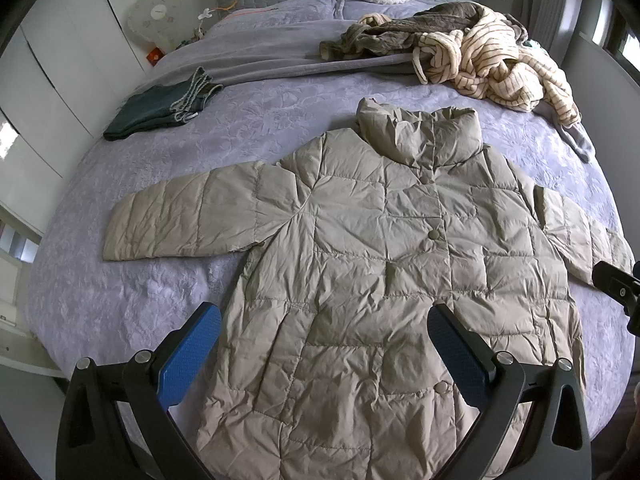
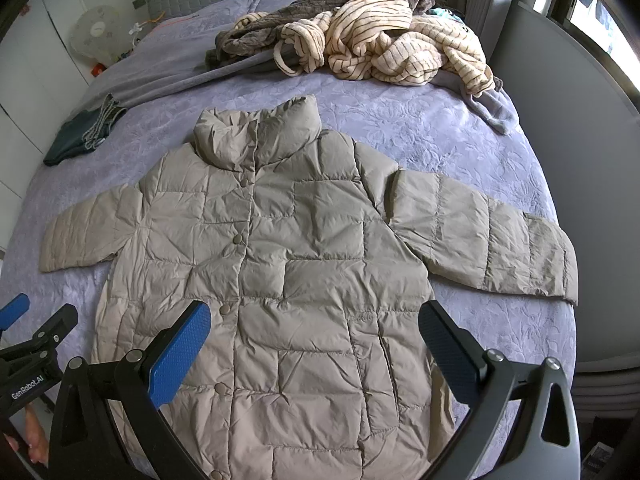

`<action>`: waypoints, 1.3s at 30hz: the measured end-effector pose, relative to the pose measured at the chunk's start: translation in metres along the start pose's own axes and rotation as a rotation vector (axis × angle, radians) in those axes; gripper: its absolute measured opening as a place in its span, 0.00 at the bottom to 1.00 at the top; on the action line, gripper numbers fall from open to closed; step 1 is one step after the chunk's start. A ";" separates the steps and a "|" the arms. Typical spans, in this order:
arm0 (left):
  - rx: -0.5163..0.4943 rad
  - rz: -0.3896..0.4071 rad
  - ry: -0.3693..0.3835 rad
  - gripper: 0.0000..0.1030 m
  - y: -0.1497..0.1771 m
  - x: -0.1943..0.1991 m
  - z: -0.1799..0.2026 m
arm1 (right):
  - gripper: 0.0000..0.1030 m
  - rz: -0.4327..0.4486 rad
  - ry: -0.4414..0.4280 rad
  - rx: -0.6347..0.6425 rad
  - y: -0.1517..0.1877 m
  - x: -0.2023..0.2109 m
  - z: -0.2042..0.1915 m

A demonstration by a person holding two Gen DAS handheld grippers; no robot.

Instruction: Fold large clothes

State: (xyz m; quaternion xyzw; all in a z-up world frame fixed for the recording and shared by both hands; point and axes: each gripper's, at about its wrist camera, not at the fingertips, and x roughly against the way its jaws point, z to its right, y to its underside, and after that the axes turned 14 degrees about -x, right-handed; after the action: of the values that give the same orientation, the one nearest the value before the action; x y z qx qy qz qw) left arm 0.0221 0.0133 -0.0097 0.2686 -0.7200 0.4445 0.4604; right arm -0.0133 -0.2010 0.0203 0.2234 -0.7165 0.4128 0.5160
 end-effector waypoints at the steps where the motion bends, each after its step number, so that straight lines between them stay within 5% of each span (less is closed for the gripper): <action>1: 0.000 0.000 0.001 1.00 0.000 0.000 0.000 | 1.00 -0.001 0.000 0.000 0.000 -0.001 0.000; 39: 0.002 -0.003 0.006 1.00 -0.002 0.000 0.001 | 1.00 -0.007 0.002 0.011 -0.001 -0.002 -0.005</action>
State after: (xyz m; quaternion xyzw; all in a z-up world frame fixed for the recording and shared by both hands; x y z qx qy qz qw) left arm 0.0233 0.0118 -0.0090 0.2687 -0.7177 0.4451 0.4632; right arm -0.0086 -0.1974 0.0197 0.2281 -0.7129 0.4153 0.5170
